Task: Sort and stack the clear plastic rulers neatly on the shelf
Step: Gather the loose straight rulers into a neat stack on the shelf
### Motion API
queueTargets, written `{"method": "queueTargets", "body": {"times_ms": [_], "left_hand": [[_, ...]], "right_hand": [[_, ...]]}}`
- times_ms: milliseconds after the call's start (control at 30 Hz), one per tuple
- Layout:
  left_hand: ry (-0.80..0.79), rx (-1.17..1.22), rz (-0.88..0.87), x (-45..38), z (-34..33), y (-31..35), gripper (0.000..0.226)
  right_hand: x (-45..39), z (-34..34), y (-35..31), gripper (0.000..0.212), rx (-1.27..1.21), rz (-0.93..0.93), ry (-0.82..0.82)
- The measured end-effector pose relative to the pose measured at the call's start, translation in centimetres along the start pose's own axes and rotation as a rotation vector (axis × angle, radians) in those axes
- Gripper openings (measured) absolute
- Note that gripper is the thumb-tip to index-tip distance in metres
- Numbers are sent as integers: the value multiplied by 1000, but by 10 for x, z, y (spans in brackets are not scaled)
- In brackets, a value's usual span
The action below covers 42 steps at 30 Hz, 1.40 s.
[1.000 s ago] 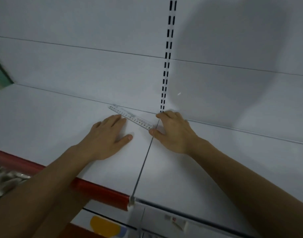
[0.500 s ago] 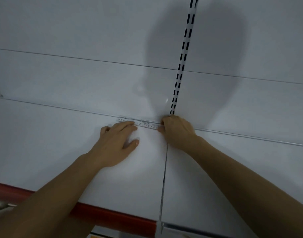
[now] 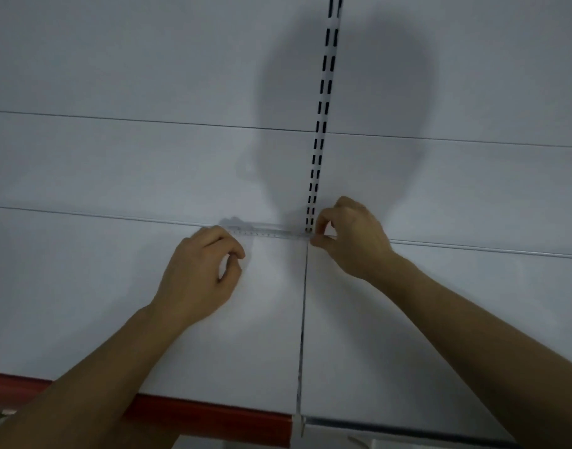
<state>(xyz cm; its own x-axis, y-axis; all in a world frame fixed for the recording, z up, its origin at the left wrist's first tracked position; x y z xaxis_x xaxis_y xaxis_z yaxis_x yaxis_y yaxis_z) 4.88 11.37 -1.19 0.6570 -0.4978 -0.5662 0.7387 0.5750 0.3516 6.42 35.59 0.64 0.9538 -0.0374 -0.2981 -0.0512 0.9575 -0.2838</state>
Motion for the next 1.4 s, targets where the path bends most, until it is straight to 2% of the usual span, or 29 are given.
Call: {"method": "queueTargets", "body": {"times_ms": [200, 333, 400, 500, 667, 767, 900, 1033, 1100, 1400], "left_hand": [[-23, 159, -78, -44, -20, 60, 21], [-8, 197, -185, -88, -62, 124, 42], [-127, 210, -291, -102, -95, 162, 50], [-290, 229, -428, -110, -145, 223, 40], [-367, 310, -580, -123, -210, 325, 31], [-371, 366, -606, -130, -244, 391, 34], [-374, 403, -624, -134, -289, 479, 35], [-368, 452, -626, -134, -325, 569, 20], [-371, 461, -651, -131, -341, 610, 20], [-485, 458, -750, -133, -425, 742, 23]], "right_hand": [[64, 53, 73, 12, -473, -188, -89], [120, 89, 131, 13, -574, -316, -71], [152, 108, 162, 16, -627, -425, -15], [204, 136, 210, 16, -710, -552, 137], [292, 187, 291, 16, -727, -689, 324], [348, 225, 339, 11, -691, -698, 426], [419, 269, 408, 25, -520, -692, 439], [474, 307, 473, 33, -91, -744, 337], [494, 324, 500, 37, 49, -769, 295], [552, 376, 631, 42, 216, -804, 148]]}}
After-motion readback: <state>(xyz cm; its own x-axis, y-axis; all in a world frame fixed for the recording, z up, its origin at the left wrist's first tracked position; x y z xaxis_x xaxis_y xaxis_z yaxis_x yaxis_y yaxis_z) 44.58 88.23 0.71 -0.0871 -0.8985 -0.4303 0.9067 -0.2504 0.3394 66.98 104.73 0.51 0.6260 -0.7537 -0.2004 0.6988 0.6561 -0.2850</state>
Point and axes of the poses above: each hand's wrist, its own x-axis away from the middle knuckle, its own z-axis out of the back of the hand, y = z × x, the point moved 6 cm from there along -x, towards the middle knuckle, and after that the axes turned 3 degrees about x, right-handed, at the moved point
